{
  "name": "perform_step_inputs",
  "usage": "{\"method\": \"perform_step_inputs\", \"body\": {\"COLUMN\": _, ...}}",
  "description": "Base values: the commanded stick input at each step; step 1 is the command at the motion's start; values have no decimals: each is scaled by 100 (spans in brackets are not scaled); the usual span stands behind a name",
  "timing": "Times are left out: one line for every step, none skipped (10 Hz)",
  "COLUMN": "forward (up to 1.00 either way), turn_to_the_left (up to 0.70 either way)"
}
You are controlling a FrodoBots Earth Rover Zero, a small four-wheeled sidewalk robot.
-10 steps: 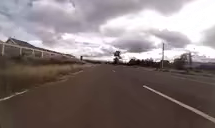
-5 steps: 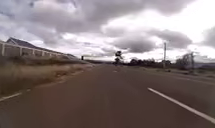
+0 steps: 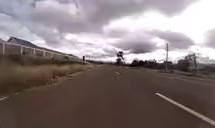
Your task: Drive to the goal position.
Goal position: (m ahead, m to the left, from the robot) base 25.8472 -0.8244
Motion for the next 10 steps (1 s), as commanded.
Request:
{"method": "perform_step_inputs", "body": {"forward": 70, "turn_to_the_left": 1}}
{"method": "perform_step_inputs", "body": {"forward": 70, "turn_to_the_left": 1}}
{"method": "perform_step_inputs", "body": {"forward": 70, "turn_to_the_left": 1}}
{"method": "perform_step_inputs", "body": {"forward": 70, "turn_to_the_left": 1}}
{"method": "perform_step_inputs", "body": {"forward": 70, "turn_to_the_left": 1}}
{"method": "perform_step_inputs", "body": {"forward": 70, "turn_to_the_left": 1}}
{"method": "perform_step_inputs", "body": {"forward": 70, "turn_to_the_left": 1}}
{"method": "perform_step_inputs", "body": {"forward": 70, "turn_to_the_left": 1}}
{"method": "perform_step_inputs", "body": {"forward": 70, "turn_to_the_left": 1}}
{"method": "perform_step_inputs", "body": {"forward": 70, "turn_to_the_left": 1}}
